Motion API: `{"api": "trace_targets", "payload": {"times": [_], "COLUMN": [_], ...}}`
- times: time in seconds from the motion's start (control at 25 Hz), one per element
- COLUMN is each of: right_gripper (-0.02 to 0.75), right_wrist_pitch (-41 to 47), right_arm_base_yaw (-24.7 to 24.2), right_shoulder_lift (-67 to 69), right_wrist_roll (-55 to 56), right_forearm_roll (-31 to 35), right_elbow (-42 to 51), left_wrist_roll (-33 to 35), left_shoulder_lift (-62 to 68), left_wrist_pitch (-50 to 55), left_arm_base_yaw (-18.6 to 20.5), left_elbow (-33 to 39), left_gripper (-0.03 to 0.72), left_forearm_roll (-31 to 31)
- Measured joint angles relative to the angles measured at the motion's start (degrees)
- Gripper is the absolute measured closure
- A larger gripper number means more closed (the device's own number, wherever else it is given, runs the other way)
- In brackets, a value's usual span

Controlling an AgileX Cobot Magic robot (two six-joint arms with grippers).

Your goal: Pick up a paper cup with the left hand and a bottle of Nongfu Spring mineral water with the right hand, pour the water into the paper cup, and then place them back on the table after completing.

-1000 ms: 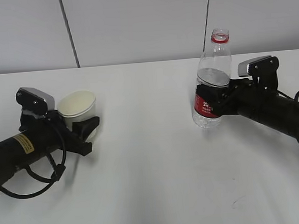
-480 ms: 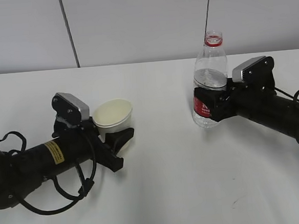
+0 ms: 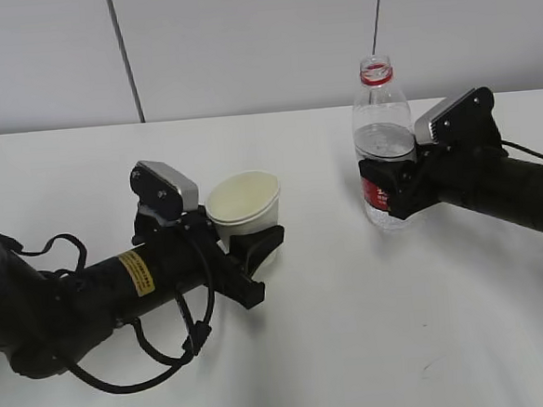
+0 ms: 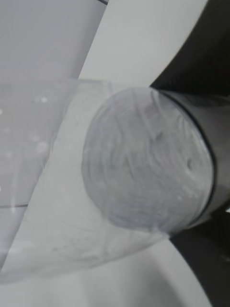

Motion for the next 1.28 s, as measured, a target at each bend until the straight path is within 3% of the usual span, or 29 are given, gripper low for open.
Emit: {"api": "trace_targets", "payload": {"times": [0.44, 1.28], "right_gripper": [0.298, 0.298], "right_wrist_pitch": [4.9, 5.1], "right_arm_base_yaw": [0.0, 0.0], "right_shoulder_lift": [0.0, -0.9], "right_wrist_roll": [-8.3, -32.8], "right_forearm_roll": [-4.4, -5.3], "right_elbow": [-4.7, -5.0], "left_wrist_roll": [-1.2, -1.2], "left_shoulder_lift": [0.0, 1.1], "left_wrist_pitch": [0.0, -0.1], "left_arm_base_yaw": [-3.1, -3.2], "left_elbow": [-1.0, -4.1], "left_gripper": [0.327, 0.327], "left_forearm_roll": [-0.1, 1.1]}}
